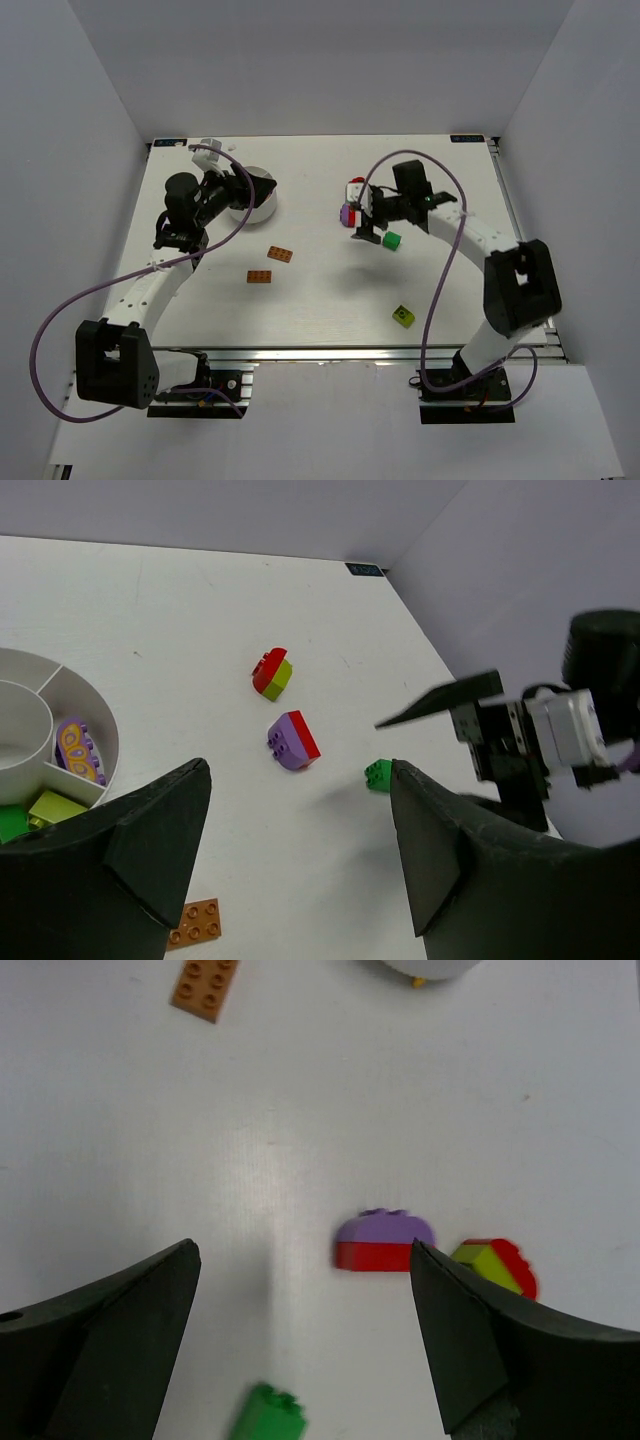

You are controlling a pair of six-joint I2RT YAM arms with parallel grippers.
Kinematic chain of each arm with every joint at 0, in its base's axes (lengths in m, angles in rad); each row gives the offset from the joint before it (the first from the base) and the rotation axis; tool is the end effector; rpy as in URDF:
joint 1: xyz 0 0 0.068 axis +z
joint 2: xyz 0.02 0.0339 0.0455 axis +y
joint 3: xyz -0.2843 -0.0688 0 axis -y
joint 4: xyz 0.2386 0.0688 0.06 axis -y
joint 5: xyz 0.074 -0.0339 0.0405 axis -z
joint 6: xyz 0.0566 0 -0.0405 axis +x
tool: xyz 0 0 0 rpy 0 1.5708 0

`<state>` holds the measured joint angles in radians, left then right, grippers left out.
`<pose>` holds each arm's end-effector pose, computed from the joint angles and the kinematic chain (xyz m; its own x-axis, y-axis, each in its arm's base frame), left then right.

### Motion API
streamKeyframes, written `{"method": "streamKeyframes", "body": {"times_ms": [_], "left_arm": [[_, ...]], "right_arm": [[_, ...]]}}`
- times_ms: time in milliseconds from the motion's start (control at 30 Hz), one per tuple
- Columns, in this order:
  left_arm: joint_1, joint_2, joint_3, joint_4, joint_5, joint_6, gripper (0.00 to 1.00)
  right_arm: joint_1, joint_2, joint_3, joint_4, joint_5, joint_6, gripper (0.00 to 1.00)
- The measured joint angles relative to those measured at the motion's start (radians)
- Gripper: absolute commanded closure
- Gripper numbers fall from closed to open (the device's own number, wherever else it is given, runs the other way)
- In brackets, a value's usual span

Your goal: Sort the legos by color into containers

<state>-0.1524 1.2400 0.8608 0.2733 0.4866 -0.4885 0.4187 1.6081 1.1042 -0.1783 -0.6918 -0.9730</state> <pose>0.2874 -0.0709 0.3367 -0.3709 -0.3627 -0.8549 0.4753 0.7167 -0.5103 0.3140 0.1793 0.2608 0.3085 -0.5594 -0.7693 -0.9070 0.0708 -0.4152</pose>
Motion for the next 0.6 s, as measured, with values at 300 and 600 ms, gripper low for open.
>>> {"method": "streamKeyframes", "body": {"times_ms": [300, 600], "left_arm": [[0.0, 0.0, 0.0, 0.01, 0.005, -0.01, 0.13], [0.0, 0.013, 0.0, 0.01, 0.0, -0.021, 0.02]], "right_arm": [[-0.016, 0.339, 0.459, -0.262, -0.02, -0.215, 0.11], [-0.019, 0.511, 0.536, -0.343, 0.031, -0.216, 0.11]]}}
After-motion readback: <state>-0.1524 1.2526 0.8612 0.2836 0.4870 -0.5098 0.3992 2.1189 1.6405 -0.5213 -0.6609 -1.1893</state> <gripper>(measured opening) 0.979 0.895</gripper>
